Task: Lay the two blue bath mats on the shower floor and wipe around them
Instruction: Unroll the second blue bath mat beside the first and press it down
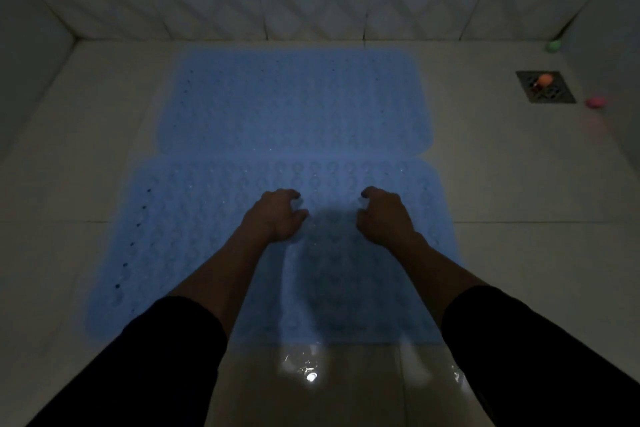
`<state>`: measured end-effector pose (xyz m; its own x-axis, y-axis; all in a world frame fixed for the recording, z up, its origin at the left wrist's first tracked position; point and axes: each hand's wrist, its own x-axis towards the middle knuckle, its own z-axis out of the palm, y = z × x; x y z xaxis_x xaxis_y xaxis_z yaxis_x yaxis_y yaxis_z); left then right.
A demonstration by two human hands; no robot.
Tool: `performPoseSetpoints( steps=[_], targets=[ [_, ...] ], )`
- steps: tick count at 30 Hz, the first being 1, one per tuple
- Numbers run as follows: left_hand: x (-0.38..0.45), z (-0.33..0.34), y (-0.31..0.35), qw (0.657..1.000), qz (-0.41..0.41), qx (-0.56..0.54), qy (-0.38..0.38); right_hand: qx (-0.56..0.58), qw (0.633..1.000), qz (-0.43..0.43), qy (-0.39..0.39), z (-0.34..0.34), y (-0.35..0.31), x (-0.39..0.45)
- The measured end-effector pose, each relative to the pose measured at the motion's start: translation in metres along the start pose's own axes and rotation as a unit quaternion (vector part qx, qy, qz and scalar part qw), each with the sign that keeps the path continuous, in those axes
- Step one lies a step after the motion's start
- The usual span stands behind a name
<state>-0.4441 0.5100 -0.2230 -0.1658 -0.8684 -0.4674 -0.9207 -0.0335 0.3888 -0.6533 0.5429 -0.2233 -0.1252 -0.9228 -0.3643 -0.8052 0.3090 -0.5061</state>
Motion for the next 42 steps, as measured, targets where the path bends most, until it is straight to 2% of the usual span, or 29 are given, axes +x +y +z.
performPoseSetpoints(
  steps=[3,8,12,16,24,30,36,38,42],
  targets=[
    [-0.012,-0.026,0.004,1.000,-0.016,-0.002,-0.021,-0.015,1.000,0.017,-0.021,-0.019,-0.010,-0.010],
    [-0.074,-0.073,0.026,0.998,-0.021,0.002,-0.058,-0.013,0.994,0.036,-0.099,-0.069,-0.040,-0.059],
    [-0.146,-0.149,0.065,0.996,-0.032,-0.012,-0.079,-0.015,0.987,0.034,-0.153,-0.155,-0.090,-0.118],
    [-0.212,-0.243,0.116,0.996,-0.030,-0.029,-0.077,-0.038,0.986,0.009,-0.163,-0.251,-0.142,-0.174],
    [-0.339,-0.433,0.231,0.997,-0.037,-0.056,-0.037,-0.018,0.992,-0.022,-0.123,-0.465,-0.244,-0.266],
    [-0.428,-0.545,0.308,0.996,-0.049,-0.078,0.001,-0.008,0.993,-0.050,-0.107,-0.593,-0.294,-0.321],
    [-0.471,-0.619,0.353,0.988,-0.041,-0.110,0.098,0.041,0.998,-0.049,-0.011,-0.671,-0.311,-0.339],
    [-0.481,-0.634,0.361,0.987,-0.031,-0.103,0.118,0.082,0.996,-0.024,0.008,-0.687,-0.314,-0.344],
    [-0.495,-0.646,0.380,0.987,0.008,-0.087,0.136,0.114,0.991,-0.027,0.062,-0.715,-0.316,-0.368]
  ],
)
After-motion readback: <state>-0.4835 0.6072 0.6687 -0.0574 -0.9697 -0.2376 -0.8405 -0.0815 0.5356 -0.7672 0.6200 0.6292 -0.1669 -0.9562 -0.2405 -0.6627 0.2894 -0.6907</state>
